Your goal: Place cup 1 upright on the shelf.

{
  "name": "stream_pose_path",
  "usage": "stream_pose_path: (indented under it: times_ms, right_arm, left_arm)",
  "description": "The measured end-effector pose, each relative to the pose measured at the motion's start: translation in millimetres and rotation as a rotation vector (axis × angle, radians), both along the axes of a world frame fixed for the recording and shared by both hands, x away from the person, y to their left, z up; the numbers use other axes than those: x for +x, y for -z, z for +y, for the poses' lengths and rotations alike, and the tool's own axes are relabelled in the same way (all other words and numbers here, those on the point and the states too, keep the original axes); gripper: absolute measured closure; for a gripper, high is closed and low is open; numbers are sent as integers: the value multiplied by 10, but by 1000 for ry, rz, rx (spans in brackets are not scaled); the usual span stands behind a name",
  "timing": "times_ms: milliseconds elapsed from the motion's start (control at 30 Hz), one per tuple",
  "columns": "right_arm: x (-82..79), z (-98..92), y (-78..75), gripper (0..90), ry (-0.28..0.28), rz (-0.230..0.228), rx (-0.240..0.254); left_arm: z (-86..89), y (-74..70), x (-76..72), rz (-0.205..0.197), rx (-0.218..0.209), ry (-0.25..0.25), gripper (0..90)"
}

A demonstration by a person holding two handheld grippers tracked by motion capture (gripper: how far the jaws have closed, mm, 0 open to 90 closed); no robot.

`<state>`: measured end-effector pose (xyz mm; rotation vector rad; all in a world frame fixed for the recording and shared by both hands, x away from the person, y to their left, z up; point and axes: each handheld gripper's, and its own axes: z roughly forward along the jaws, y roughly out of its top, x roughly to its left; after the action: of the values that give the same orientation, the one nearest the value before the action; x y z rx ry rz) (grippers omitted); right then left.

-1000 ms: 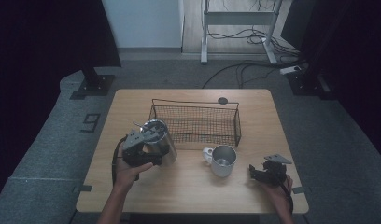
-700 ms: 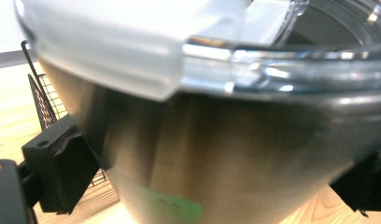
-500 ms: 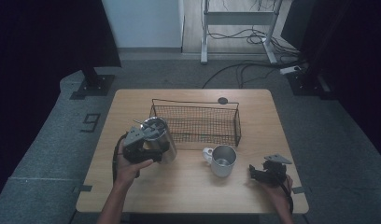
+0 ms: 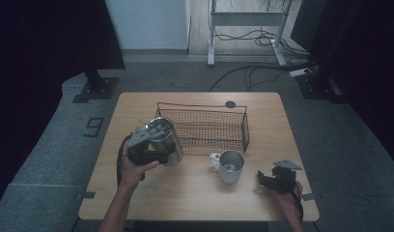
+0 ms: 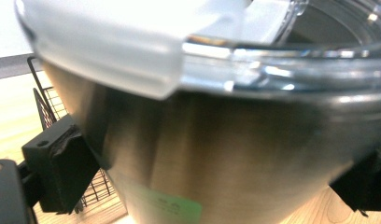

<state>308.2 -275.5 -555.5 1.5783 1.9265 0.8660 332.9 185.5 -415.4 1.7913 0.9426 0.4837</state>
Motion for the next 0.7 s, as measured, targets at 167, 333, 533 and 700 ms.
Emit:
stream_pose_path:
  times_ms: [167, 333, 533, 700]
  right_arm:
    - [-1, -1, -1, 133, 2, 0, -1]
    - [-1, -1, -1, 133, 3, 0, -1]
    - [-1, -1, -1, 133, 3, 0, -1]
    - [-2, -2, -1, 134, 2, 0, -2]
  left_arm:
    - [14, -35, 21, 0, -13, 1, 42]
    - [12, -57, 41, -2, -5, 0, 42]
    - [20, -75, 86, -2, 1, -9, 42]
    - [2, -103, 133, -15, 29, -13, 43]
